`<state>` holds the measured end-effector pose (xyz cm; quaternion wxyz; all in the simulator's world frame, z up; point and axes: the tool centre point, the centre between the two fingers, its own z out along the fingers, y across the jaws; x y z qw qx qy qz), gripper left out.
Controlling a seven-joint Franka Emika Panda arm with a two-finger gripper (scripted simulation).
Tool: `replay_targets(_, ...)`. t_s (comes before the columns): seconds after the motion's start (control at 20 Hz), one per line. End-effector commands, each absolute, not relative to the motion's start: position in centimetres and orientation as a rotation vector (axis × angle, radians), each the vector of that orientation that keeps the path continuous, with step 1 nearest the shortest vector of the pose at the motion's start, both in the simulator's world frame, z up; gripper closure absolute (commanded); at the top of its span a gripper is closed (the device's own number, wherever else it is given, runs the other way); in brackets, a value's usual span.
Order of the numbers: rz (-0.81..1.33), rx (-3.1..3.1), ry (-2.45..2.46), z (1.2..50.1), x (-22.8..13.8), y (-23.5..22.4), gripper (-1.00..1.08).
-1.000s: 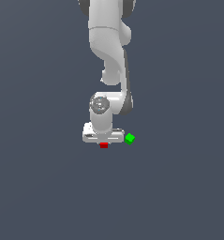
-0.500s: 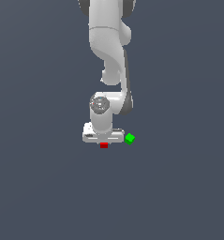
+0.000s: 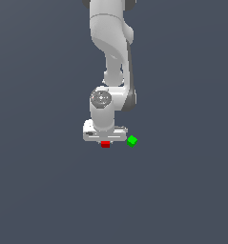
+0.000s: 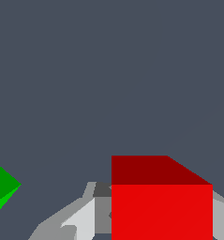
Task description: Stack the red cube on top of the green cube.
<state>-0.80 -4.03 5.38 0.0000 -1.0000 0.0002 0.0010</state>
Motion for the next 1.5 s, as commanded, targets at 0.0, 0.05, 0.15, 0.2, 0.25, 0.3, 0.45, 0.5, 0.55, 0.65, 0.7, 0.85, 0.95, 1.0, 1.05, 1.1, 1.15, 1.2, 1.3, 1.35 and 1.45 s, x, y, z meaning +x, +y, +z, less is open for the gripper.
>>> replay_targets(0.0, 0.000, -3.142, 0.001, 7.2, -0.8, -4.0, 1.08)
replay_targets(0.05, 0.000, -3.142, 0.001, 8.0, -0.8, -4.0, 1.08)
replay_targets(0.15, 0.000, -3.142, 0.001, 9.3, -0.8, -4.0, 1.08)
replay_targets(0.2, 0.000, -3.142, 0.001, 9.8, -0.8, -4.0, 1.08)
replay_targets(0.25, 0.000, -3.142, 0.001, 10.3, -0.8, -4.0, 1.08)
replay_targets(0.3, 0.000, -3.142, 0.001, 10.8, -0.8, -4.0, 1.08)
replay_targets(0.45, 0.000, -3.142, 0.001, 11.7, -0.7, -4.0, 1.08)
replay_targets(0.5, 0.000, -3.142, 0.001, 11.9, -0.7, -4.0, 1.08)
replay_targets(0.55, 0.000, -3.142, 0.001, 12.0, -0.7, -4.0, 1.08)
replay_targets(0.65, -0.001, -3.142, 0.000, 11.8, -0.7, -4.0, 1.08)
replay_targets(0.7, -0.001, -3.142, 0.000, 11.8, -0.7, -4.0, 1.08)
replay_targets(0.85, -0.001, -3.142, 0.000, 11.6, -0.8, -3.4, 1.08)
replay_targets(0.95, -0.001, -3.142, 0.000, 11.3, -1.0, -2.6, 1.08)
replay_targets(1.0, -0.001, -3.142, 0.000, 11.0, -1.1, -2.1, 1.08)
replay_targets(1.05, -0.001, -3.142, 0.000, 10.8, -1.2, -1.5, 1.08)
replay_targets(1.1, -0.001, -3.142, 0.000, 10.5, -1.3, -0.8, 1.08)
replay_targets(1.15, -0.001, -3.142, 0.000, 10.2, -1.5, 0.0, 1.08)
replay_targets(1.2, -0.001, -3.142, 0.000, 9.9, -1.6, 0.8, 1.08)
replay_targets(1.3, -0.001, -3.141, 0.000, 9.1, -2.0, 2.6, 1.08)
replay_targets(1.35, -0.001, -3.141, 0.000, 8.7, -2.1, 3.6, 1.08)
replay_targets(1.45, -0.001, -3.141, 0.000, 8.0, -2.4, 5.4, 1.08)
